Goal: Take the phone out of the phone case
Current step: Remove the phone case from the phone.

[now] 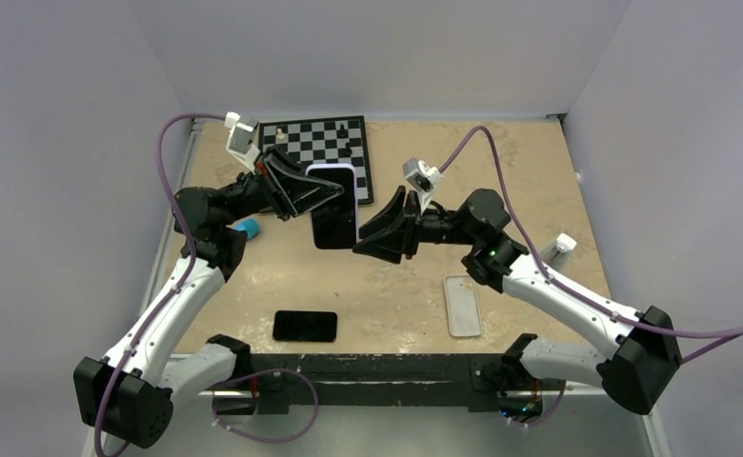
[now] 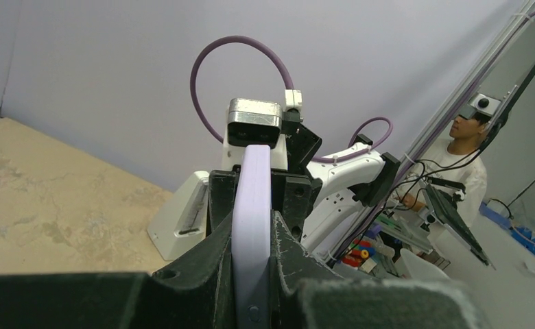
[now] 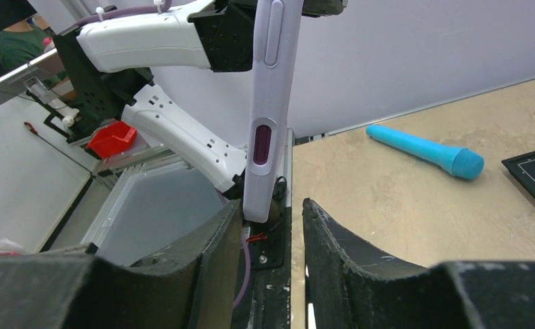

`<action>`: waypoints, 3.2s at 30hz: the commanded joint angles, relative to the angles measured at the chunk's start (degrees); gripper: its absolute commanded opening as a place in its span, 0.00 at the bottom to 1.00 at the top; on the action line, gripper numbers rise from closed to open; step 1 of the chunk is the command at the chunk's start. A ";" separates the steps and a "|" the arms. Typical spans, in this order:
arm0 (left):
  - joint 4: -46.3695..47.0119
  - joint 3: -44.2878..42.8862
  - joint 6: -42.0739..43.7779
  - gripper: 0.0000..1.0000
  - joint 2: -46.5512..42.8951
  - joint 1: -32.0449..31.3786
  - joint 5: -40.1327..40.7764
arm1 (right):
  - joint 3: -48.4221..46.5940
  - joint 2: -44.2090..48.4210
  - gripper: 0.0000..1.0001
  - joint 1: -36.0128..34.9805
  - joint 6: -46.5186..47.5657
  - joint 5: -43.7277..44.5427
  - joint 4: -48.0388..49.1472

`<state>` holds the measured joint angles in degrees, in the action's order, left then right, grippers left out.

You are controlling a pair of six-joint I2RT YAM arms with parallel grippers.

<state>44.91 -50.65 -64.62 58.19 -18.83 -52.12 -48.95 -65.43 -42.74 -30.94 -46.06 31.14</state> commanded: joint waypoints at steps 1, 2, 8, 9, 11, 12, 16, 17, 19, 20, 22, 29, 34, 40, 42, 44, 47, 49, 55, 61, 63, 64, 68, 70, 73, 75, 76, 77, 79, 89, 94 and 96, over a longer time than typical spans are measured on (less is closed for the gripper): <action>3.03 -0.15 0.86 0.00 -1.14 0.28 1.49 | -3.22 -0.91 0.41 -0.71 -0.10 -1.78 2.83; 3.03 -0.15 0.70 0.00 -1.13 0.30 1.49 | -3.32 -1.19 0.40 -0.90 -0.13 -1.83 2.80; 3.52 -0.21 0.14 0.00 -1.52 0.37 1.62 | -3.53 -2.56 0.32 -1.22 0.02 -1.83 3.87; 3.57 -0.17 0.01 0.00 -1.43 0.37 1.59 | -3.58 -2.71 0.31 -1.26 0.28 -1.90 3.82; 4.60 -0.05 -1.25 0.00 -1.08 0.37 1.37 | -3.53 -2.98 0.29 -1.37 1.61 -2.38 3.21; 5.78 0.03 -2.20 0.00 -0.63 0.44 1.20 | -3.59 -3.03 0.28 -1.38 2.81 -2.81 2.38; 14.33 -0.06 -9.56 0.00 3.01 0.76 -0.07 | -4.63 -2.70 0.12 -1.34 10.50 -2.08 -3.85; 16.53 -0.14 -11.45 0.00 4.14 0.87 -0.39 | -5.12 -2.62 0.06 -1.37 12.86 -1.06 -6.02; 20.23 -0.53 -15.73 0.00 6.02 0.98 -1.18 | -5.99 -2.56 0.00 -1.38 17.25 0.23 -9.54; 21.89 -0.77 -17.11 0.00 6.91 1.07 -1.49 | -6.65 -2.59 0.00 -1.38 20.44 1.51 -11.96; 24.76 -1.67 -19.70 0.00 8.40 1.08 -2.81 | -7.12 -2.34 0.00 -1.38 26.20 4.37 -15.84; 21.27 -5.34 -18.90 0.00 8.61 1.08 -8.68 | -13.72 -4.87 0.00 -1.38 41.96 11.42 -23.91; 22.22 -6.15 -20.83 0.00 9.29 1.06 -9.55 | -20.31 -5.29 0.00 -1.86 51.41 16.08 -27.61; 25.74 -6.75 -24.91 0.00 10.88 1.05 -10.09 | -28.96 -8.36 0.00 -4.45 58.86 20.80 -36.28; 25.89 -6.99 -24.98 0.00 10.86 1.02 -10.46 | -30.84 -9.38 0.00 -5.79 60.62 22.53 -38.42; 23.52 -7.40 -23.93 0.00 10.75 0.99 -11.42 | -32.66 -10.42 0.00 -7.34 62.48 24.85 -40.38; 20.69 -7.48 -21.92 0.00 10.71 0.99 -11.95 | -35.37 -11.92 0.00 -9.08 64.79 27.96 -42.29; 20.71 -7.49 -22.01 0.00 10.96 0.99 -11.95 | -37.09 -12.86 0.00 -10.25 66.21 30.39 -43.11; 20.68 -7.36 -22.13 0.00 11.08 0.99 -11.87 | -37.83 -13.26 0.00 -12.24 68.64 35.98 -41.22; 20.20 -7.31 -22.23 0.00 11.07 0.99 -11.87 | -34.89 -11.37 0.00 -13.36 70.41 42.52 -36.19; 19.98 -7.29 -22.15 0.00 11.17 0.99 -11.87 | -33.36 -10.40 0.00 -13.51 70.38 44.82 -33.19; 19.92 -7.27 -22.05 0.00 11.16 0.99 -11.87 | -32.61 -9.90 0.00 -13.51 70.00 45.63 -31.85; 21.33 -7.01 -22.50 0.00 11.14 0.99 -11.26 | -30.71 -8.48 0.00 -13.42 66.09 42.70 -29.48; 21.39 -6.87 -22.44 0.00 10.86 0.99 -11.14 | -28.27 -7.42 0.00 -13.23 62.46 45.11 -27.31; 23.81 -5.61 -22.25 0.00 10.25 1.07 -9.24 | -20.77 -3.56 0.04 -11.55 53.33 44.68 -21.89; 25.61 -3.80 -21.49 0.00 9.58 1.20 -6.74 | -14.92 -0.43 0.22 -10.61 46.00 44.89 -17.65; 26.49 -2.81 -21.10 0.00 9.32 1.31 -5.35 | -12.37 0.94 0.31 -10.35 42.28 45.40 -16.46; 26.93 -1.86 -20.74 0.00 9.11 1.48 -3.89 | -10.32 2.13 0.38 -10.16 38.50 45.80 -15.50; 26.99 -0.07 -19.98 0.00 8.96 2.03 -1.22 | -6.70 4.22 0.50 -9.82 30.45 45.34 -14.45; 18.36 6.12 -11.50 0.00 5.46 6.66 7.31 | -2.83 6.52 0.62 -5.19 0.98 33.97 -17.12; 12.42 8.72 -7.90 0.00 3.38 7.20 11.74 | 0.03 4.75 0.60 -1.09 -12.55 21.89 -7.07; 11.60 9.18 -7.23 0.00 3.08 7.35 12.52 | 1.45 3.20 0.58 -1.03 -17.33 18.92 -1.12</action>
<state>58.15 -41.89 -75.31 63.18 -12.19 -45.52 -49.60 -60.29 -44.14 -34.09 -17.02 17.52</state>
